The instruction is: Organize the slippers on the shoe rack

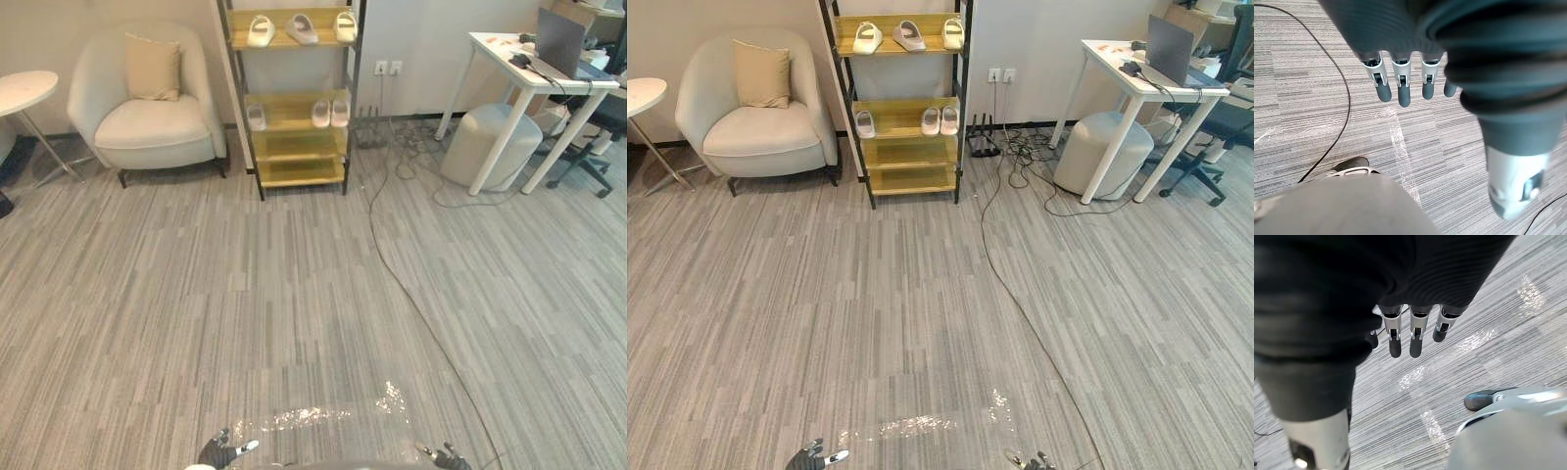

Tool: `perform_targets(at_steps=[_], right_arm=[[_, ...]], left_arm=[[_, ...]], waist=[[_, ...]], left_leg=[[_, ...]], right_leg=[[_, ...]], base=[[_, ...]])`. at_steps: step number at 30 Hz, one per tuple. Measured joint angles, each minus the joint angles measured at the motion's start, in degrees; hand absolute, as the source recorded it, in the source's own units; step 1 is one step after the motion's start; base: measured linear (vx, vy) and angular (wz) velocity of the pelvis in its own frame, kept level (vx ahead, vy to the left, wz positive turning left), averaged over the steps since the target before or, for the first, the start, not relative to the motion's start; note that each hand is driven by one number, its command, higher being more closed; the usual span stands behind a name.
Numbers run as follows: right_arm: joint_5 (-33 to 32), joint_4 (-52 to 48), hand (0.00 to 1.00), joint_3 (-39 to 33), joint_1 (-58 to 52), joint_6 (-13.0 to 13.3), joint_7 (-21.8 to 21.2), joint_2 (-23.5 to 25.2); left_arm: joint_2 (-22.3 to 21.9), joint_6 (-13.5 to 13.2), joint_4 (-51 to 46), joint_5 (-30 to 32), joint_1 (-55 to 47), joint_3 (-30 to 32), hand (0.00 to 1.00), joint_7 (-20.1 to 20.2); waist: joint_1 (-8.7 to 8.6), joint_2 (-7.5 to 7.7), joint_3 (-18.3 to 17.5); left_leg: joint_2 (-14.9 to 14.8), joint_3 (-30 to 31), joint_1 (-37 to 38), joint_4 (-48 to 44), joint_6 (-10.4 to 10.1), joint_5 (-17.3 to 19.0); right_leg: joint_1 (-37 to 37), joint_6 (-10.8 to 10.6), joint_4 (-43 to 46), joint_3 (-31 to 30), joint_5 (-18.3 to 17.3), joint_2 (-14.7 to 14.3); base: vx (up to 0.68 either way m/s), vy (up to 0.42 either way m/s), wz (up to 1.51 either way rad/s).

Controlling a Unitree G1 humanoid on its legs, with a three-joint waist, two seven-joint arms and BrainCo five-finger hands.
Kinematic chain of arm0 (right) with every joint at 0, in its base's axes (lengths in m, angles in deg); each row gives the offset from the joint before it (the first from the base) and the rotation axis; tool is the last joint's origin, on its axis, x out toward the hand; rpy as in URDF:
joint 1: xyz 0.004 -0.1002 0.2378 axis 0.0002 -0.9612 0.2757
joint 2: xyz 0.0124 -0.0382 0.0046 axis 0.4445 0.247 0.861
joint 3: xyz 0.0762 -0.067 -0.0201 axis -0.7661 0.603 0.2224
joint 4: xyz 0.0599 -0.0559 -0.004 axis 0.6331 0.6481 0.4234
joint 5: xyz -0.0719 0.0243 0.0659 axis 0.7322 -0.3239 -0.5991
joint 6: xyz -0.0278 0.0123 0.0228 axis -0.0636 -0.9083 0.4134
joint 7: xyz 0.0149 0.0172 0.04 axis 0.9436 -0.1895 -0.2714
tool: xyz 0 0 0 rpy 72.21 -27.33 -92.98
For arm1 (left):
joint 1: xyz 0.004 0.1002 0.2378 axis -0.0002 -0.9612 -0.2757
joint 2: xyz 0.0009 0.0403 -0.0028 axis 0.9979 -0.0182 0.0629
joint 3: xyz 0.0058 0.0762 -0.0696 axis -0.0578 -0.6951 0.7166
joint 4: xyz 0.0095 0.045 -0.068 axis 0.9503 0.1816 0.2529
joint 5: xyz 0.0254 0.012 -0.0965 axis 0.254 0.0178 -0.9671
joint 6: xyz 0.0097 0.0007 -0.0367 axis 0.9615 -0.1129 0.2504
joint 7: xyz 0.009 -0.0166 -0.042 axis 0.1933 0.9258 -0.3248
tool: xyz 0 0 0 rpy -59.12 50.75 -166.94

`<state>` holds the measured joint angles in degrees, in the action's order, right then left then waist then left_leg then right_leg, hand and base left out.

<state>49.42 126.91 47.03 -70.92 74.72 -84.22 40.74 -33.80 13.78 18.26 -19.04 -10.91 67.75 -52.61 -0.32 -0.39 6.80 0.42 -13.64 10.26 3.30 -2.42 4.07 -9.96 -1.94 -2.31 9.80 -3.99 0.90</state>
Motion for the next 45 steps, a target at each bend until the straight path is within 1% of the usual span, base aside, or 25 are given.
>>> perform_targets(at_steps=[5,7,11,13,14,26,27,28,29,30,31,32,33,34,35,36,37,38,39,40,41,42,43,44,45], right_arm=[[0.7,-0.1,0.0,0.0,1.6,0.0,0.1,-0.2],[2.4,-0.2,0.0,0.0,1.9,0.1,0.1,-0.2],[2.4,-0.2,0.0,0.1,2.1,0.0,0.2,-0.1],[2.4,-0.2,0.0,0.1,2.2,0.0,0.2,-0.1],[2.4,-0.2,0.0,0.2,2.3,0.0,0.2,-0.1],[2.4,-0.2,0.0,1.3,3.5,0.0,0.1,-0.2],[2.4,-0.2,0.0,1.3,3.9,0.0,0.1,0.2],[2.4,-0.2,0.0,1.3,4.1,0.1,0.1,0.3],[2.3,-0.2,0.0,1.3,4.2,0.1,0.1,0.2],[2.4,-0.2,0.0,1.4,4.2,0.2,0.1,-0.1],[2.4,-0.1,0.0,1.7,4.0,0.1,0.1,-0.3],[2.4,-0.2,0.0,2.7,3.7,0.2,0.1,-0.7],[2.4,-0.2,0.0,2.9,3.7,0.1,0.1,-1.0],[2.4,-0.1,0.0,2.9,3.5,0.0,0.4,-1.5],[2.4,0.0,0.0,2.8,3.3,-0.1,0.6,-1.7],[2.4,0.0,0.0,2.9,3.3,-0.1,0.7,-1.8],[2.4,0.0,0.0,2.9,3.4,-0.1,0.7,-1.9],[2.4,0.0,0.0,2.9,3.4,-0.1,0.7,-2.0],[2.4,-0.2,0.0,2.9,3.4,-0.1,0.8,-2.5],[2.4,-0.2,0.0,2.9,3.4,-0.1,0.8,-2.7],[2.4,-0.2,0.0,2.9,3.8,-0.1,0.9,-2.6],[2.5,-0.3,0.0,2.9,3.9,0.0,0.7,-2.0],[2.5,-0.3,0.0,2.8,4.1,0.0,0.7,-2.0],[2.5,-0.4,0.0,2.6,4.6,0.0,0.6,-2.0],[2.5,-0.4,0.0,2.6,4.6,0.0,0.6,-2.0]], left_arm=[[-0.1,0.0,0.5,0.6,0.8,-0.6,0.0,0.0],[-0.1,0.0,0.5,0.9,0.9,-0.6,0.0,0.0],[-0.1,0.0,0.5,0.9,0.9,-0.6,0.0,0.0],[0.0,0.0,0.5,0.9,1.0,-0.6,0.0,0.0],[0.1,0.0,0.5,0.8,1.0,-0.6,0.0,0.0],[0.4,0.0,0.5,0.7,1.6,-0.5,0.0,-0.1],[1.0,0.0,0.5,0.2,2.5,-0.5,0.0,-0.1],[1.4,0.0,0.5,-0.4,3.5,-0.5,0.0,-0.2],[1.4,0.0,0.5,-0.5,3.7,-0.5,0.0,-0.2],[1.4,0.0,0.5,-0.8,3.7,-0.4,0.0,-0.2],[1.5,0.0,0.4,-1.2,3.7,-0.2,0.0,-0.3],[1.2,0.0,0.3,-2.1,3.4,0.3,0.0,-0.3],[0.9,-0.2,0.3,-2.6,3.3,0.8,0.0,-0.4],[0.6,-0.3,0.3,-2.8,3.3,0.7,0.0,-0.5],[0.5,-0.6,0.3,-3.1,3.3,0.8,0.0,-0.9],[0.4,-0.7,0.3,-3.2,3.3,0.8,0.0,-1.0],[0.3,-0.8,0.3,-3.5,3.3,0.8,0.0,-1.1],[0.2,-0.7,0.3,-3.7,3.3,0.8,0.0,-1.2],[-0.2,-0.7,0.3,-3.7,3.2,0.7,0.0,-1.2],[-0.4,-0.7,0.3,-3.7,3.1,0.7,0.0,-1.2],[0.0,-0.7,0.5,-3.7,2.9,0.8,0.0,-1.3],[0.7,-0.7,0.5,-3.7,3.5,0.8,0.0,-1.3],[0.8,-0.6,0.6,-3.7,3.7,0.8,0.0,-1.3],[0.6,-0.6,0.6,-3.7,3.9,0.8,0.0,-1.3],[0.6,-0.6,0.6,-3.7,3.9,0.8,0.0,-1.3]], waist=[[0.02,-0.35,0.5],[-0.01,-0.26,0.7],[-0.01,-0.1,1.0],[0.0,0.38,1.5],[0.0,0.19,1.4],[-0.25,0.84,2.1],[-0.38,1.7,2.7],[-0.33,2.08,3.7],[-0.27,1.95,4.1],[0.01,1.8,4.6],[0.26,1.77,4.9],[0.39,1.38,5.4],[0.36,0.94,5.6],[0.4,0.14,5.9],[0.37,-0.13,6.1],[0.38,-0.15,6.2],[0.41,-0.2,6.3],[0.33,-0.39,6.4],[0.41,-1.13,6.3],[0.47,-1.58,6.0],[0.9,-0.75,5.2],[0.85,0.36,4.7],[0.89,0.48,4.7],[1.31,0.5,4.8],[1.32,0.5,4.8]], left_leg=[[0.0,0.1,0.9,2.3,-0.2,-1.3],[0.0,0.1,1.0,2.5,-0.1,-1.6],[0.0,0.1,1.1,2.6,0.0,-1.7],[0.1,0.1,1.2,2.6,0.0,-1.6],[0.1,0.1,1.2,2.6,0.0,-1.6],[0.0,0.0,-0.4,1.3,0.0,-1.6],[0.0,-0.3,-2.7,-2.9,-0.9,-0.4],[-1.0,-1.7,-6.6,-10.7,-1.3,2.7],[-1.7,-2.3,-7.7,-13.7,-1.4,3.9],[-3.9,-5.0,-11.3,-23.7,-2.2,6.1],[-5.3,-6.3,-13.2,-29.7,-2.5,6.3],[-8.3,-7.9,-17.0,-39.8,-2.6,6.2],[-9.2,-8.0,-18.0,-43.0,-2.4,6.5],[-10.9,-7.6,-20.2,-48.0,-1.1,9.2],[-11.2,-6.9,-22.0,-47.4,-1.7,10.4],[-11.0,-6.7,-22.3,-46.4,-1.8,10.4],[-10.4,-5.9,-22.7,-42.2,-2.0,10.2],[-9.2,-5.0,-22.7,-34.2,-2.4,9.6],[-8.5,-2.3,-21.8,-24.1,-3.9,7.7],[-8.6,-2.0,-21.7,-22.7,-4.0,6.3],[-6.3,-3.1,-22.0,-22.6,-1.2,4.0],[-4.5,-3.4,-23.5,-23.7,0.2,6.1],[-4.2,-3.7,-23.6,-24.0,0.6,6.8],[-3.5,-4.5,-22.4,-23.9,1.3,8.3],[-3.4,-4.6,-22.3,-23.9,1.3,8.4]], right_leg=[[-0.1,-0.1,0.0,0.8,-0.1,-0.2],[-0.1,-0.1,0.0,0.9,-0.1,-0.2],[-0.1,0.0,-0.2,1.1,0.0,-0.2],[-0.1,0.0,-0.3,1.1,0.0,-0.2],[-0.2,0.1,-0.6,1.1,0.1,-0.2],[-0.9,0.0,-1.8,2.5,0.2,-0.2],[-0.2,0.1,-0.8,3.2,-0.2,0.6],[0.4,0.4,0.5,3.9,-1.0,0.9],[0.4,0.7,1.0,4.0,-1.4,0.9],[0.5,1.8,2.5,3.6,-3.3,0.9],[0.2,1.6,3.4,3.1,-4.2,1.0],[-0.6,1.9,4.7,2.1,-5.3,1.0],[-0.9,2.2,5.2,1.9,-5.7,1.0],[-1.9,2.4,5.4,0.9,-6.2,1.2],[-2.0,2.1,5.5,-0.5,-6.5,2.4],[-1.9,1.9,5.5,-0.9,-6.6,2.8],[-1.8,1.3,5.5,-1.7,-7.0,4.0],[-1.7,0.1,5.5,-2.9,-7.7,5.4],[-1.6,-2.0,5.5,-4.0,-9.0,6.3],[-1.4,-2.6,5.5,-4.1,-9.2,6.2],[-1.0,-4.0,6.4,-4.8,-9.9,8.2],[2.4,-5.8,13.2,-5.0,-11.7,10.0],[4.0,-6.4,16.0,-5.0,-12.2,10.4],[8.7,-7.0,26.2,-6.3,-12.2,11.6],[8.9,-7.0,26.7,-6.4,-12.1,11.7]], base=[[-0.03,-0.051,0.07],[-0.04,-0.033,0.01],[-0.03,-0.031,0.01],[-0.02,-0.012,0.0],[0.0,0.0,0.0],[0.01,-0.033,0.06],[-0.06,-0.046,0.31],[-0.08,-0.047,0.29],[-0.11,-0.026,0.14],[-0.09,-0.009,-0.06],[-0.07,-0.005,-0.25],[0.0,0.003,-0.28],[0.04,0.018,-0.35],[0.09,0.056,-0.39],[0.11,0.082,-0.39],[0.13,0.144,-0.43],[0.19,0.208,-0.4],[0.28,0.3,-0.52],[0.27,0.294,-0.4],[0.32,0.316,-0.37],[0.39,0.28,-0.14],[0.4,0.248,-0.12],[0.42,0.221,-0.06],[0.33,0.19,-0.12],[0.54,0.291,-0.12]])
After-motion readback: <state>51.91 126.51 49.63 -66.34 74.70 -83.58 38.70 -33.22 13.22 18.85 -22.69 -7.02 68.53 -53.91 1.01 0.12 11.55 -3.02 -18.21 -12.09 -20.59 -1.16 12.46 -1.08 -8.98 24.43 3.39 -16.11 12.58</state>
